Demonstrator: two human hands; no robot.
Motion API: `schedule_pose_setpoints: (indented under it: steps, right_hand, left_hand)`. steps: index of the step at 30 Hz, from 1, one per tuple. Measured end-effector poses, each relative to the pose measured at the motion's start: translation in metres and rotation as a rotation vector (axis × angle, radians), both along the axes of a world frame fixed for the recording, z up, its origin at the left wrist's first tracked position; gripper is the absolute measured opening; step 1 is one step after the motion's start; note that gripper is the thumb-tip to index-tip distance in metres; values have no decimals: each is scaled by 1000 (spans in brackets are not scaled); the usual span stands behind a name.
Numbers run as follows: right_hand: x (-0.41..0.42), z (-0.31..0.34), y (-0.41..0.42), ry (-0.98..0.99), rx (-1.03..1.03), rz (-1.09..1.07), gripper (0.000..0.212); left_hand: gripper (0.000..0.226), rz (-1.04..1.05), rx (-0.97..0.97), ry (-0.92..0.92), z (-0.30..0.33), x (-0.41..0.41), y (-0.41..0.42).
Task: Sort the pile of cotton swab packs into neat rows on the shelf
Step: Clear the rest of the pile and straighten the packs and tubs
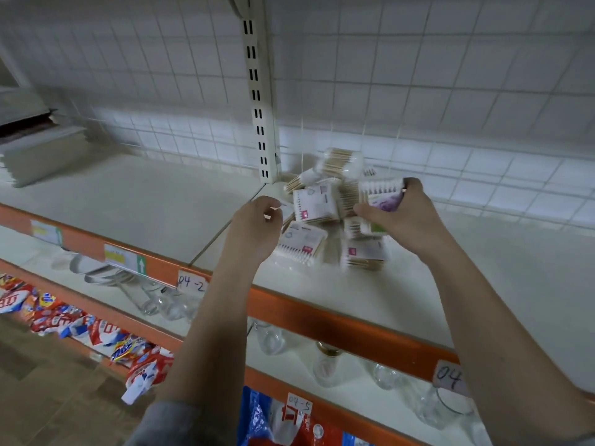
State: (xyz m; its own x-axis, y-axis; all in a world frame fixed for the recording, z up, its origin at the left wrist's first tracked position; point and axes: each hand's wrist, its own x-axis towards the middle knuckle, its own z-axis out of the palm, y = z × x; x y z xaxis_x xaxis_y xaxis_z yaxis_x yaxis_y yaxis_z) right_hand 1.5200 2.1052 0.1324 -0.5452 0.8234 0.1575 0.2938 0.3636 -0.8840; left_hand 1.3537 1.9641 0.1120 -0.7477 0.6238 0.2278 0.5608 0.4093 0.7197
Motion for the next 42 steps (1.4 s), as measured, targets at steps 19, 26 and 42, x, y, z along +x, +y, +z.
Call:
schedule_pose_setpoints:
  steps: [19, 26, 42]
  right_hand:
    - [119, -38, 19, 158, -269, -238, 47]
    - [143, -41, 21, 124, -264, -214, 25]
    - [165, -44, -60, 320, -214, -610, 38]
  left_hand:
    - [38, -356, -187, 249, -16, 79, 91]
    - [34, -216, 45, 266, -10, 87, 90]
    - [34, -578, 142, 217, -3, 112, 78]
